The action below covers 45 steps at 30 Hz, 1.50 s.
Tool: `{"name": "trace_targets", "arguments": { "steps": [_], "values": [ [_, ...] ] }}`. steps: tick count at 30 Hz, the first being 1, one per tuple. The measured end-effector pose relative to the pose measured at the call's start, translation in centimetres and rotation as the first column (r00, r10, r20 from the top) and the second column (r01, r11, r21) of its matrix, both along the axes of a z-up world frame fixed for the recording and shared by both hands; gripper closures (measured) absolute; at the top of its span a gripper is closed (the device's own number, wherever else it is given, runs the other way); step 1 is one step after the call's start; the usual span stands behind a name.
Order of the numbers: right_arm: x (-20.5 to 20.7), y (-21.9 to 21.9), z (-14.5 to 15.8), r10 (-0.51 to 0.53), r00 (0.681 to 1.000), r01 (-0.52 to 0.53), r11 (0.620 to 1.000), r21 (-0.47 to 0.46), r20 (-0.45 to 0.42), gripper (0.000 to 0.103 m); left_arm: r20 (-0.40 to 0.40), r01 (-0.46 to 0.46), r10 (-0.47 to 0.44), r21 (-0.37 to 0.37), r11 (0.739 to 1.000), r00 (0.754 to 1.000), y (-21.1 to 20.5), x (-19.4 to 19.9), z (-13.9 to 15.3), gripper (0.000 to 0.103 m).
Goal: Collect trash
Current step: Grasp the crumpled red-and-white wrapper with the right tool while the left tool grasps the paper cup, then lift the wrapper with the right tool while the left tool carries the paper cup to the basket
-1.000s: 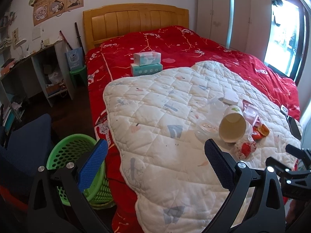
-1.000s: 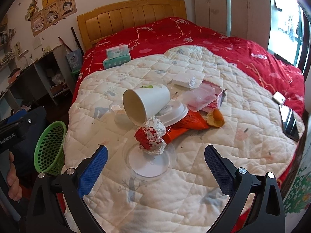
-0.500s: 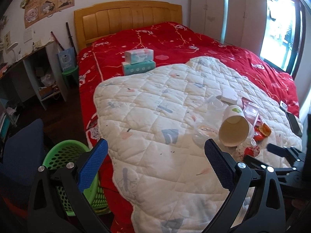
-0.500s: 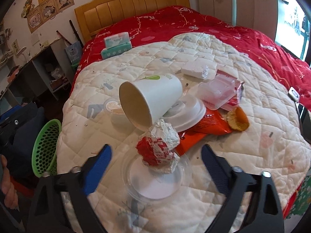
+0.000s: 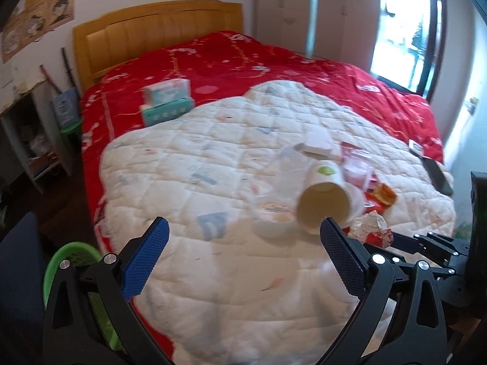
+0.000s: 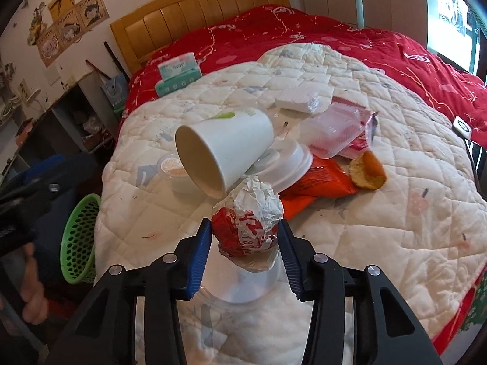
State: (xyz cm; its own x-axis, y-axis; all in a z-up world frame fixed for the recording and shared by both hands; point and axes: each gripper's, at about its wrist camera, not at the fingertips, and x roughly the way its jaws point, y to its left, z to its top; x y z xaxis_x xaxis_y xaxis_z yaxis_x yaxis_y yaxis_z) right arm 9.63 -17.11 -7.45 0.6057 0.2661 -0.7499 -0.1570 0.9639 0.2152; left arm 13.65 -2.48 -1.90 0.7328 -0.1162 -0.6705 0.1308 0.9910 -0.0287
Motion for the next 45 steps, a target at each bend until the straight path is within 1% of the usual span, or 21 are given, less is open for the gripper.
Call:
{"name": "trace_targets", "arguments": {
  "steps": [7, 12, 15, 18, 21, 23, 24, 25, 26, 27, 29, 34, 37, 41, 45],
  "values": [
    [-1.8, -2.8, 1.4, -0.039, 0.999, 0.038, 0.999, 0.01, 0.03, 0.06, -0.005, 0.129, -0.129, -0.018, 0.991, 0.992, -4.3, 1.4, -0.8, 0.005],
    [-2.7, -4.2, 1.5, -0.068, 0.997, 0.069, 0.998, -0.009, 0.045, 0.06, -0.015, 0.172, -0.172, -0.031, 0.985, 0.985, -6.4, 3.2, -1.9, 0.005],
    [-3.0, -5.0, 1.5, -0.084, 0.995, 0.084, 0.996, -0.004, 0.047, 0.06, -0.032, 0.185, -0.185, -0.011, 0.983, 0.982, -7.2, 4.4, -2.8, 0.005],
    [-2.9, -5.2, 1.4, -0.089, 0.995, 0.09, 0.996, -0.007, 0.045, 0.06, -0.052, 0.197, -0.197, -0.007, 0.98, 0.979, -7.4, 5.4, -3.7, 0.006],
    [-3.0, -5.4, 1.2, -0.092, 0.995, 0.092, 0.996, -0.004, 0.04, 0.06, -0.067, 0.213, -0.215, -0.038, 0.976, 0.974, -7.4, 6.1, -4.3, 0.012],
    [-3.0, -5.3, 1.1, -0.092, 0.995, 0.092, 0.996, -0.004, 0.037, 0.06, -0.07, 0.22, -0.223, -0.051, 0.974, 0.972, -7.5, 6.3, -4.6, 0.023],
    [-2.9, -5.3, 1.1, -0.092, 0.995, 0.092, 0.996, -0.003, 0.036, 0.06, -0.071, 0.223, -0.226, -0.054, 0.973, 0.971, -7.5, 6.4, -4.7, 0.027],
    [-3.0, -5.2, 1.1, -0.091, 0.995, 0.091, 0.996, -0.003, 0.036, 0.06, -0.072, 0.225, -0.229, -0.059, 0.973, 0.971, -7.6, 6.4, -4.8, 0.038],
    [-3.1, -5.2, 1.2, -0.09, 0.995, 0.091, 0.996, -0.004, 0.038, 0.06, -0.075, 0.23, -0.235, -0.069, 0.971, 0.969, -7.6, 6.4, -4.9, 0.043],
    [-3.2, -5.2, 1.2, -0.09, 0.995, 0.09, 0.996, -0.004, 0.039, 0.06, -0.073, 0.23, -0.236, -0.073, 0.97, 0.969, -7.5, 6.4, -4.9, 0.043],
    [-3.4, -5.2, 1.4, -0.089, 0.995, 0.09, 0.996, -0.002, 0.044, 0.06, -0.055, 0.224, -0.228, -0.069, 0.972, 0.972, -7.3, 6.0, -4.7, 0.045],
    [-4.1, -4.8, 2.2, -0.089, 0.994, 0.089, 0.996, 0.0, 0.062, 0.06, -0.03, 0.203, -0.207, -0.102, 0.974, 0.978, -6.1, 4.4, -3.3, 0.048],
    [-4.6, -4.2, 2.6, -0.08, 0.994, 0.08, 0.997, 0.001, 0.069, 0.06, -0.004, 0.187, -0.189, -0.134, 0.973, 0.982, -4.6, 2.8, -1.8, 0.049],
    [-5.0, -3.0, 3.4, -0.057, 0.995, 0.056, 0.998, 0.007, 0.086, 0.06, 0.036, 0.162, -0.158, -0.158, 0.974, 0.987, -2.3, 0.3, 0.3, 0.049],
    [-5.2, -1.2, 4.2, -0.015, 0.995, 0.014, 1.0, 0.006, 0.1, 0.06, 0.057, 0.102, -0.093, -0.179, 0.978, 0.994, 1.0, -2.3, 1.8, 0.049]
  ]
}}
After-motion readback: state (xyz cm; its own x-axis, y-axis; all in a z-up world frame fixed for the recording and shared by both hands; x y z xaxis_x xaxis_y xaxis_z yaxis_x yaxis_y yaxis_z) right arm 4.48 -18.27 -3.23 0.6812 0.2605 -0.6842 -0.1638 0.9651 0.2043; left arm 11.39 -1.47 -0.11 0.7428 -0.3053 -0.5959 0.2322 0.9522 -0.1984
